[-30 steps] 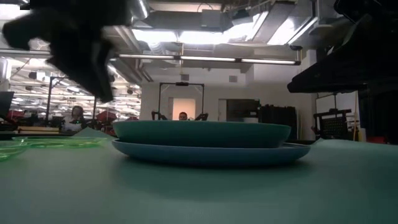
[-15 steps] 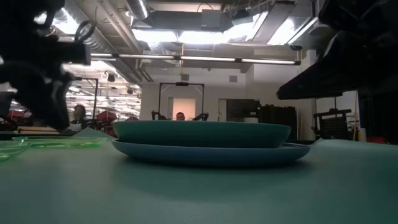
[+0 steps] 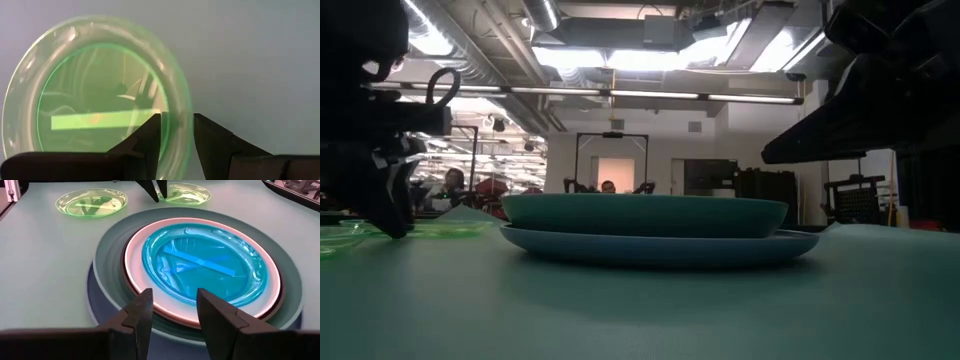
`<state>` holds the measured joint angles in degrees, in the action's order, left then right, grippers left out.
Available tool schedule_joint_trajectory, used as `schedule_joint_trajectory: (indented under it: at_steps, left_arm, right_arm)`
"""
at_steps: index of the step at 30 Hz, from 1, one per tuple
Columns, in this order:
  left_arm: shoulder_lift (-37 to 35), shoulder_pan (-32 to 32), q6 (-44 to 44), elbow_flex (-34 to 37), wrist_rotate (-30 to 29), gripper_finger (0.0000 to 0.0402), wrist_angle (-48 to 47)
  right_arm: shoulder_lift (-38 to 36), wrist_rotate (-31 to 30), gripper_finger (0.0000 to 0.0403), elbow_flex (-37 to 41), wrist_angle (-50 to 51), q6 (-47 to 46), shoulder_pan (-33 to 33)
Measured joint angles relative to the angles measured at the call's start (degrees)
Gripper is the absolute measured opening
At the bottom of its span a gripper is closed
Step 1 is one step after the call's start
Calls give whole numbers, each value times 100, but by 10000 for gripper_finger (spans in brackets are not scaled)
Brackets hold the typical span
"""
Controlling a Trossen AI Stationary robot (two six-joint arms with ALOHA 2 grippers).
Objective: Stack plastic plates
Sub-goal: Stack the top green plate on top of the light blue plate
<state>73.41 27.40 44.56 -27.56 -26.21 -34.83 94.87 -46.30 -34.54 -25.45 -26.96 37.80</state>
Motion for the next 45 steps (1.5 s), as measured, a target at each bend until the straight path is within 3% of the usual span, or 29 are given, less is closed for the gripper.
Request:
schedule_joint_trajectory:
  at_steps: [8,19,29,45]
  left_arm:
    - [-15,-13,4,178,-24,101,196]
    - [4,-26,-15,195,-164,5,236]
    - [9,-24,-44,99,-188,3,197]
    - [9,-22,-606,-981,-357,2,-229]
  right_arm:
    - [0,4,143,0,0,2,2]
    - [16,4,143,0,-6,2,2]
    - [284,96,143,0,-46,-189,4]
    - [286,249,143,0,-67,-299,4]
